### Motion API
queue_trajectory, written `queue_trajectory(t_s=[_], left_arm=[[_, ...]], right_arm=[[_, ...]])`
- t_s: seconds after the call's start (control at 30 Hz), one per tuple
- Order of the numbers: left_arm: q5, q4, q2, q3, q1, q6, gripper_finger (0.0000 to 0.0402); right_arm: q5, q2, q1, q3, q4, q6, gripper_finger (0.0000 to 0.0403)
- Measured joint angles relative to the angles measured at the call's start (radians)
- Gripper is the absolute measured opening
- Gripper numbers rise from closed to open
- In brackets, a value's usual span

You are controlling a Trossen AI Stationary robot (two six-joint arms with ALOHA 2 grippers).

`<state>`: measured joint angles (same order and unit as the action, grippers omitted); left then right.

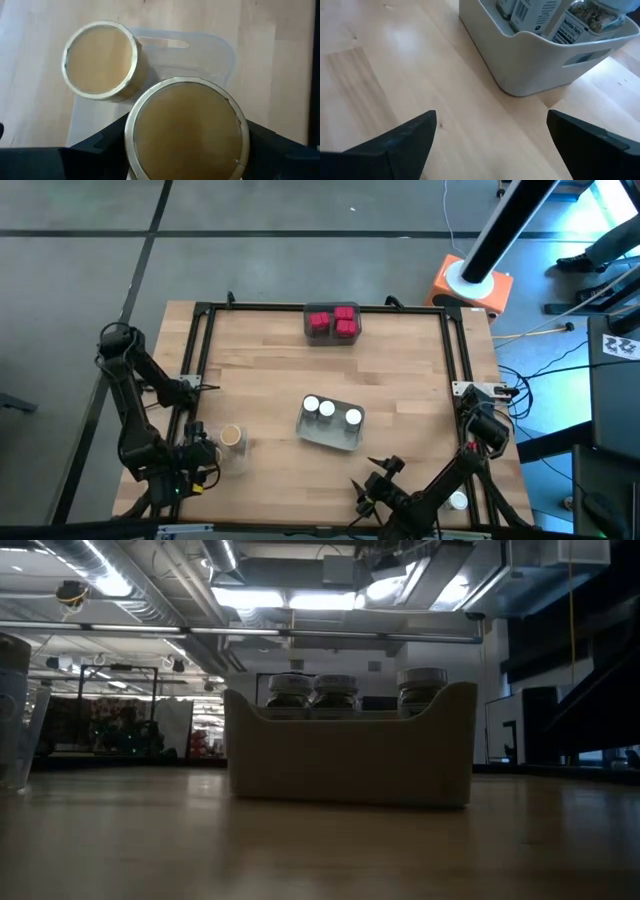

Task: Sort spices by type
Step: Put the brown seasoning bottle into the transparent bin

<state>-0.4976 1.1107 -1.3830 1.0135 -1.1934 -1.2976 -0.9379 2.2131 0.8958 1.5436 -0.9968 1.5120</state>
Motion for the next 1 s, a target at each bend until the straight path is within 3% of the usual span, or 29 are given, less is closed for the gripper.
queue_trajectory(t_s=[0.27,0.73,1.0], left_arm=[[0.004,-0.122,0.000,-0.091,-0.018,-0.028,0.0261],[-0.003,-0.132,0.001,-0.122,-0.010,-0.046,0.0265],[0.020,-0.131,-0.001,-0.124,-0.009,-0.109,0.0322]], right_arm=[[0.048,0.000,-0.030,0.000,0.001,0.000,0.0379],[0.084,0.000,-0.040,0.000,0.010,0.000,0.0379],[0.086,0.000,-0.039,0.000,0.009,-0.002,0.0379]])
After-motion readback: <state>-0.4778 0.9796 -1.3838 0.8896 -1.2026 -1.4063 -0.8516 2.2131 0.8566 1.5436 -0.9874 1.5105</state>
